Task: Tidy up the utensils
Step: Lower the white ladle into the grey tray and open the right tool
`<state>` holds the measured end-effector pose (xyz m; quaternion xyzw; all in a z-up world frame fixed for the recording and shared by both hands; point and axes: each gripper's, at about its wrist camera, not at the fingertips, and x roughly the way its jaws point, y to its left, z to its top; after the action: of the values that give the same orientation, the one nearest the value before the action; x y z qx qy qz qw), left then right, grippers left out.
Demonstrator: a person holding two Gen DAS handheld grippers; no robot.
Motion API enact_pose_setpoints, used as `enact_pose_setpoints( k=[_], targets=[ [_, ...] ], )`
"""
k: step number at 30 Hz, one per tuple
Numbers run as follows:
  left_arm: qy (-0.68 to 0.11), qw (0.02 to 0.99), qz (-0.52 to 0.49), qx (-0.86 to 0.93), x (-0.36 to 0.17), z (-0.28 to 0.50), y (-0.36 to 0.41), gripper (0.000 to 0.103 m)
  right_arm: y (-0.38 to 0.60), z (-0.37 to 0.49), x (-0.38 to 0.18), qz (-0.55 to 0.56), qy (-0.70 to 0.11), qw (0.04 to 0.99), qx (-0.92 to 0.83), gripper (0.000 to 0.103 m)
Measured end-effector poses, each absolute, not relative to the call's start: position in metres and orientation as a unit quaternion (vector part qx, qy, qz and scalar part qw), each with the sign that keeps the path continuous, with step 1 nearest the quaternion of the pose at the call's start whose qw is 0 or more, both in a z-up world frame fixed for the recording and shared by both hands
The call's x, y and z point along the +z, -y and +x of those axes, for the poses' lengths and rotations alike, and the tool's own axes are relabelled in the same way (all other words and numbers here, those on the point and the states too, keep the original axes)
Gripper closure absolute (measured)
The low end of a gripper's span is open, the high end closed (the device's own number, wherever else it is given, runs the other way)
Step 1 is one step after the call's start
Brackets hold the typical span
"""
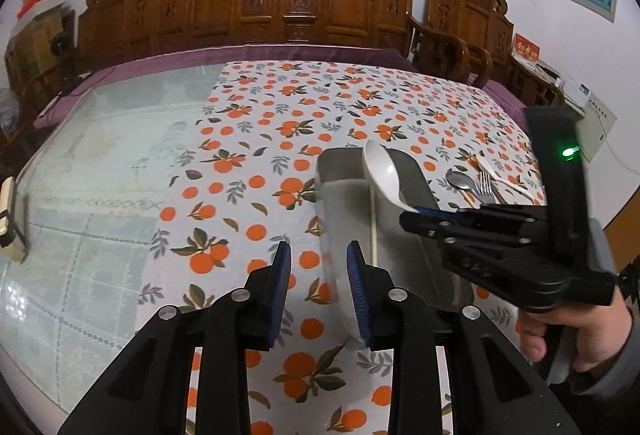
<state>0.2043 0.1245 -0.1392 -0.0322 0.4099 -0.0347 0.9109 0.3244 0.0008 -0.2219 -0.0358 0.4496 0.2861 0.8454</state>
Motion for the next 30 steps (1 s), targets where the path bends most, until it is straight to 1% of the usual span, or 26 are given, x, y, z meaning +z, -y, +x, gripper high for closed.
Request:
enact_pose_setpoints(
  k=[7,12,13,16,18,22,28,30],
  targets=[
    [-0.413,0.910,-0.031,-0.032,-0.142,0.200,-0.122,0.075,-0.004,0.324,-0.228,-0.036,-0.452,0.841,0.295,0.090],
    [-0.412,0.910,-0.030,-0.039,-0.142,0.199,-0.112,0.074,0.017,0.311,-0.213,-0.033,-0.429,0.849,0.306,0.090],
    [-0.411,0.910,-0.029,-0.041,-0.142,0.199,-0.108,0.072,0.026,0.307,-0.207,-0.031,-0.422,0.852,0.307,0.090],
    [-0.406,0.912,-0.028,-0.048,-0.140,0.197,-0.096,0.058,0.053,0.296,-0.195,-0.031,-0.406,0.861,0.305,0.090],
    [-0.403,0.913,-0.028,-0.058,-0.139,0.195,-0.086,0.056,0.081,0.288,-0.187,-0.031,-0.397,0.868,0.296,0.090],
    [-0.398,0.914,-0.027,-0.073,-0.137,0.191,-0.064,0.049,0.137,0.275,-0.187,-0.036,-0.392,0.880,0.264,0.090],
    [-0.396,0.913,-0.019,-0.095,-0.140,0.188,-0.029,0.040,0.201,0.266,-0.206,-0.042,-0.402,0.889,0.213,0.088],
    [-0.398,0.912,-0.017,-0.100,-0.142,0.188,-0.019,0.038,0.216,0.265,-0.216,-0.036,-0.408,0.889,0.203,0.088]
  ],
)
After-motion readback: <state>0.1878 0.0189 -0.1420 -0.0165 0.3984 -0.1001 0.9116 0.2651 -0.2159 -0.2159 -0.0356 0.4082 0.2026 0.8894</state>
